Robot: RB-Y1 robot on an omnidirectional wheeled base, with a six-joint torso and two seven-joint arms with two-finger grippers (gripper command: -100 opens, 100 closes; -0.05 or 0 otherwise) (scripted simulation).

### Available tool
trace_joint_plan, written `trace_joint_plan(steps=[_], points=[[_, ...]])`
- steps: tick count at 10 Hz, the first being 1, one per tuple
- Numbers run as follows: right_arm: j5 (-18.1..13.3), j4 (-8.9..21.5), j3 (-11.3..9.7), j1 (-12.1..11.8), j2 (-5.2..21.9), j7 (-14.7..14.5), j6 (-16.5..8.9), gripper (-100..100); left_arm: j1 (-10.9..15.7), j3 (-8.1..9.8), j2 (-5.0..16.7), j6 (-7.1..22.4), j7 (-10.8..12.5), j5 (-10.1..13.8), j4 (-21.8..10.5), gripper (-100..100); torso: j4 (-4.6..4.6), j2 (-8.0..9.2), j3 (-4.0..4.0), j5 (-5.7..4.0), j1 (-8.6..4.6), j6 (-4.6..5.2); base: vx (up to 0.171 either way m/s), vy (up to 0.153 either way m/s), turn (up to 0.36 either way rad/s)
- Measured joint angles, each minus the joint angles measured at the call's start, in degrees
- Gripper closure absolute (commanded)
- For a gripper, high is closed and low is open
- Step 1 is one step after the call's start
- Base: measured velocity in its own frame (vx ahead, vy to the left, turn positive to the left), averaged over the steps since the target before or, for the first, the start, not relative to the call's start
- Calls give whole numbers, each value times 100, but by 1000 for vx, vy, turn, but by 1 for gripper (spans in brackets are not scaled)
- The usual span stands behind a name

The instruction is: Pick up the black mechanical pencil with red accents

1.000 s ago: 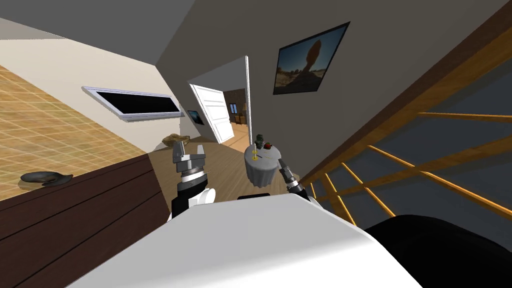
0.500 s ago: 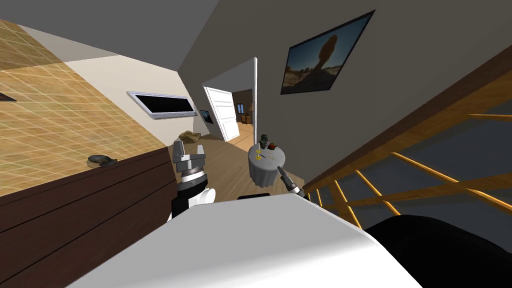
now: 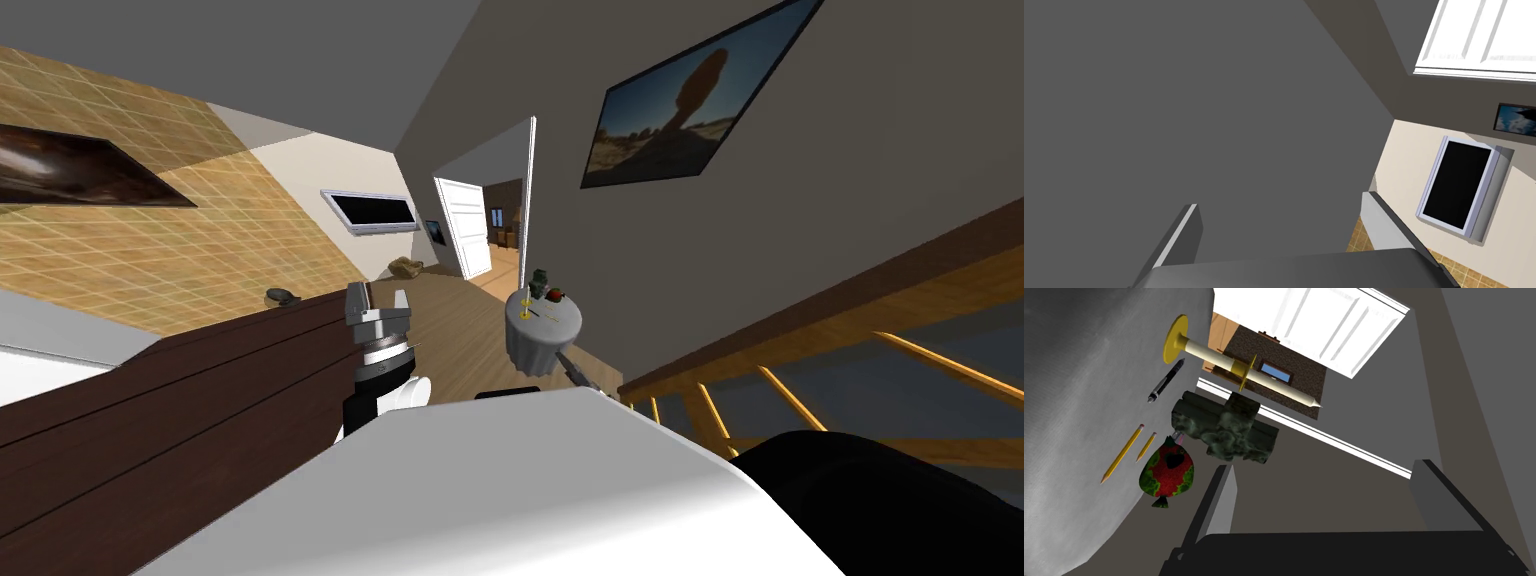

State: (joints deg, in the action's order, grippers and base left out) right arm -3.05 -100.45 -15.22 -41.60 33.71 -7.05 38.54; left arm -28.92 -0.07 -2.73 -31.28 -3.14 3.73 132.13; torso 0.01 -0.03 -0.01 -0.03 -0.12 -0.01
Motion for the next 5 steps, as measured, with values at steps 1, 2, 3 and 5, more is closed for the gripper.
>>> trace_joint_plan(steps=[1, 2, 3, 5], points=[[-25, 181, -45, -12, 54, -37, 45, -100, -1, 1, 0, 0, 0, 0, 0, 0, 0, -1, -1, -1, -1, 5, -16, -1, 362], [-41, 289, -61, -123, 252, -44, 70, -100, 0, 0, 0, 0, 0, 0, 0, 0, 0, 0, 0, 1, -2, 0, -13, -11, 150], [-50, 522, -84, -68, 343, -33, 99, -100, -1, 1, 0, 0, 0, 0, 0, 0, 0, -2, -1, -1, -4, 6, -12, -2, 323], [-108, 734, -138, -206, 601, -62, 85, -100, -2, 1, 0, 0, 0, 0, 0, 0, 0, -4, -2, -1, -3, 6, -5, -8, 73]])
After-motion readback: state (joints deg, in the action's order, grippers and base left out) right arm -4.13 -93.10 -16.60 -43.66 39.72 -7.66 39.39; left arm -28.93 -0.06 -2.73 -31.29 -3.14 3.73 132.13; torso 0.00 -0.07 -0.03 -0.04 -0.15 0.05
